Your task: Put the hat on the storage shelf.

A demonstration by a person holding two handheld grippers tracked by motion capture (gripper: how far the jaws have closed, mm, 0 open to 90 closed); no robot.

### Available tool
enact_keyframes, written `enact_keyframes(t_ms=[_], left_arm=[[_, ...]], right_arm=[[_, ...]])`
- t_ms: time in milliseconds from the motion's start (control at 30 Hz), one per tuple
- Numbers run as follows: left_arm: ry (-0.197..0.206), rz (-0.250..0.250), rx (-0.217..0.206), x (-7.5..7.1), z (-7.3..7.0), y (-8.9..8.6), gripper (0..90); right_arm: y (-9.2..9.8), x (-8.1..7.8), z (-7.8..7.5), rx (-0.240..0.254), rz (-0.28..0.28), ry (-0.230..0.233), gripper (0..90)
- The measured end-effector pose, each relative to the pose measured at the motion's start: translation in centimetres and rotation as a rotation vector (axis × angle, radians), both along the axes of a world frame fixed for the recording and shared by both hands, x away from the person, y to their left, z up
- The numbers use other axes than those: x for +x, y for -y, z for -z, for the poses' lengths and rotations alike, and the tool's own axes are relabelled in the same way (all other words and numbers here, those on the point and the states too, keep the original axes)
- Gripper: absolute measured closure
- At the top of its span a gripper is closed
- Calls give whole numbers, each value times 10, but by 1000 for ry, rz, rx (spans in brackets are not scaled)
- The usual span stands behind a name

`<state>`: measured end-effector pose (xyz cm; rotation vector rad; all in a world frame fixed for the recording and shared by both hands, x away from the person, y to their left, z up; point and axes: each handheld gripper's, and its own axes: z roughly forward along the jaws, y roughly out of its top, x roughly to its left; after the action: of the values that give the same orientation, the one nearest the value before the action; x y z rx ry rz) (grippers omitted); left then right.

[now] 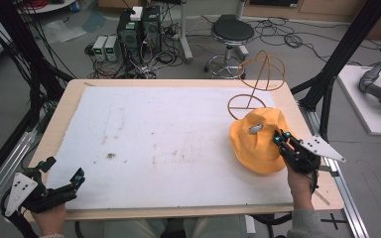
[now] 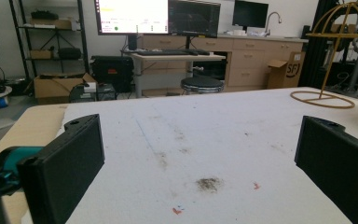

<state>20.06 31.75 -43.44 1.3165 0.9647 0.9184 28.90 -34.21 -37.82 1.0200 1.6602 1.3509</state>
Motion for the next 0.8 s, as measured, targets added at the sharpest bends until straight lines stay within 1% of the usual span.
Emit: enact_keyframes(t_ms=[67, 100, 133, 167, 200, 233, 300, 333, 367, 400, 433, 467, 533, 667, 700, 800], left_arm=[[-2, -2, -3, 0, 0, -1, 17], [-2, -4, -2, 0, 0, -1, 17], [-1, -3, -3, 0, 0, -1, 17], [-2, -3, -3, 0, 0, -1, 17], [-2, -4, -1, -1, 0, -1, 17], [-2, -4, -1, -1, 0, -1, 17], [-3, -3, -3, 0, 0, -1, 17], [-5, -4, -2, 0, 0, -1, 17], [-6, -4, -1, 0, 0, -1, 17], [-5, -5, -3, 0, 0, -1, 17], [-5, -6, -1, -1, 0, -1, 17], [-4, -9, -1, -1, 0, -2, 17], [-4, -15, -7, -1, 1, -3, 17], [-5, -17, -9, -1, 1, -4, 17], [-6, -18, -9, -1, 1, -4, 17], [-5, -19, -9, -2, 1, -5, 17]], right_arm=[[-1, -2, -5, 1, -6, 15, 832], [-2, -4, -11, 0, -9, 32, 832], [-2, -4, -11, 0, -9, 32, 832], [-3, -7, -17, 5, -10, 49, 832], [-3, -8, -19, 10, -10, 57, 832], [-4, -9, -22, 19, -12, 62, 833], [-4, -10, -26, 23, -9, 79, 832], [-5, -11, -28, 26, -10, 80, 832], [-5, -11, -28, 26, -10, 80, 832], [-5, -12, -33, 24, -8, 92, 833], [-5, -12, -33, 24, -8, 92, 833], [-6, -12, -38, 27, -4, 105, 832], [-6, -12, -43, 32, 0, 118, 833], [-7, -12, -54, 19, 4, 144, 833], [-7, -12, -54, 19, 4, 144, 833], [-9, -12, -64, 25, 5, 171, 833]])
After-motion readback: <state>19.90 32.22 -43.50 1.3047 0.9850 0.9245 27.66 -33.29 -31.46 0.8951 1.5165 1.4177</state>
